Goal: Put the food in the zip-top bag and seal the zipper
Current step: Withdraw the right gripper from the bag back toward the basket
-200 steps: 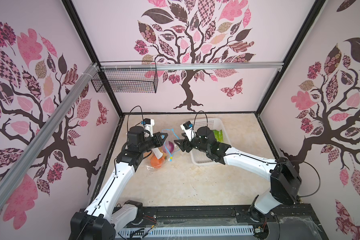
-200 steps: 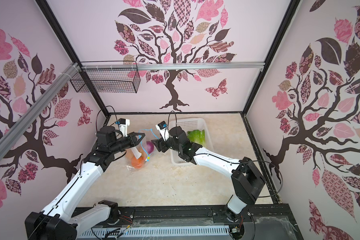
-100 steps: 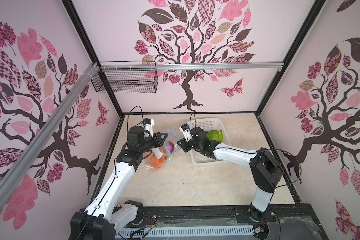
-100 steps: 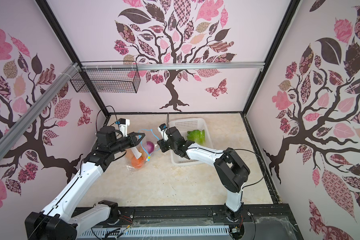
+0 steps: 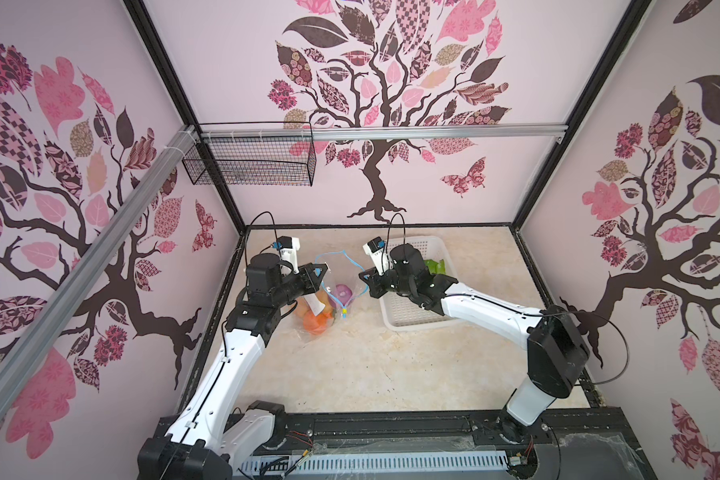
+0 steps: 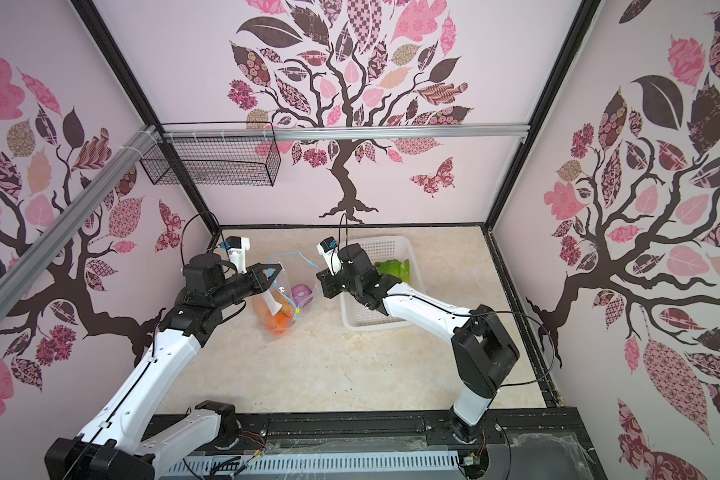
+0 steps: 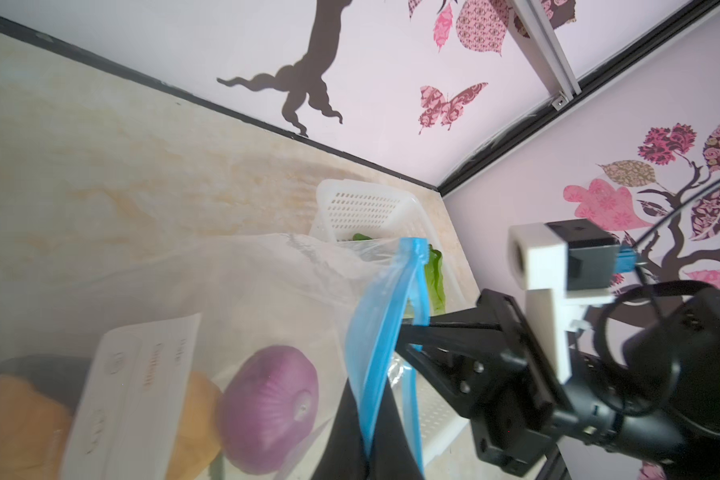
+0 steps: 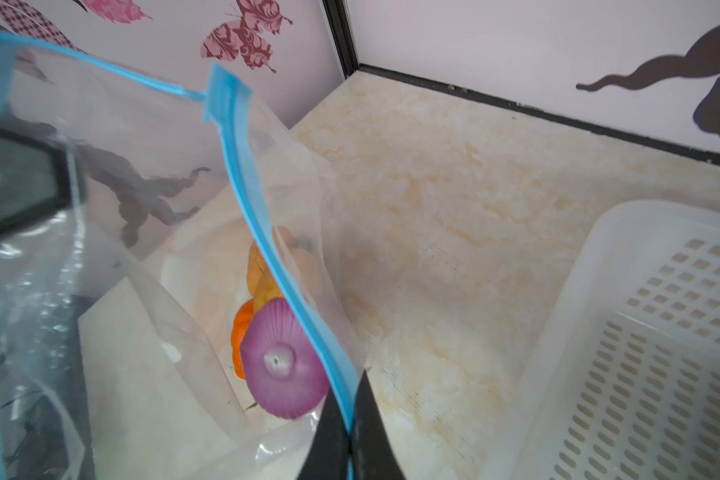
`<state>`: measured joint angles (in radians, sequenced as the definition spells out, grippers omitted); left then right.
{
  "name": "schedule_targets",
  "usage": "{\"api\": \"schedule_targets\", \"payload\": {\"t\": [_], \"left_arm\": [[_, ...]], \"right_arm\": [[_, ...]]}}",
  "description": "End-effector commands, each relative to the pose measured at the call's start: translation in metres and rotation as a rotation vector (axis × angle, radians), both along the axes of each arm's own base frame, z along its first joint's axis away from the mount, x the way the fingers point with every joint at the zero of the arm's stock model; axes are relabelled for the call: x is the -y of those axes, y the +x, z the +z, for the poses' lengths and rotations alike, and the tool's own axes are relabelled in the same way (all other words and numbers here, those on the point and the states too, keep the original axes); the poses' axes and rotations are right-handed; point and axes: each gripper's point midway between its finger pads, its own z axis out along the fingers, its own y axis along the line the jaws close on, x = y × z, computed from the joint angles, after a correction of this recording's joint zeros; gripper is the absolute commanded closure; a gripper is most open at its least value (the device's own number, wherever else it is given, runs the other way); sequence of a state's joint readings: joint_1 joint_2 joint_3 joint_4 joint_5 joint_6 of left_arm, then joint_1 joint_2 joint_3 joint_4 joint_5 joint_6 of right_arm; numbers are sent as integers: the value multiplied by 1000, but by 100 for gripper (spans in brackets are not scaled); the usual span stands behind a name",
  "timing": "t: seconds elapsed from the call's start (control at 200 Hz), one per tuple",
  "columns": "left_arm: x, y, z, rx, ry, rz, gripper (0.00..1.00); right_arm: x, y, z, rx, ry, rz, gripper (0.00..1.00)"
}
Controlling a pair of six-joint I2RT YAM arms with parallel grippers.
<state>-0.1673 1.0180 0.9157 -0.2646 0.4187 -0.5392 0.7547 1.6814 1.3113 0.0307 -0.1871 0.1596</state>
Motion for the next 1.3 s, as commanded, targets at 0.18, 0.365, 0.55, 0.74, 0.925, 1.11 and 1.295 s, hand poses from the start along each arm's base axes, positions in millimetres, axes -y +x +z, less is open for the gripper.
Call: {"api": "schedule_targets", "payload": {"t": [0.18,0.365,0.55,0.74,0.925,1.11,1.295], "left_arm": [[-37,-24,89,253,131,151,100],[-39,-31,105,282,143,152,100],[-18,-20,85,240,91,45,100],[5,-5,36,108,16,-61,100],[15,-2,19,60,19,-99,100],[17,1,6,35,32,-102,100],[19,9,-11,-11,34,-105,100]], "right_arm": [[-6,-5,103,143,119,65,100],[-10,-10,92,91,112,94,100],[1,-3,64,52,57,22,100],[25,14,19,-62,10,-82,100],[32,19,0,-89,-14,-101,86],[51,26,21,-18,-24,-193,21],[91,29,45,73,-63,-311,0]]}}
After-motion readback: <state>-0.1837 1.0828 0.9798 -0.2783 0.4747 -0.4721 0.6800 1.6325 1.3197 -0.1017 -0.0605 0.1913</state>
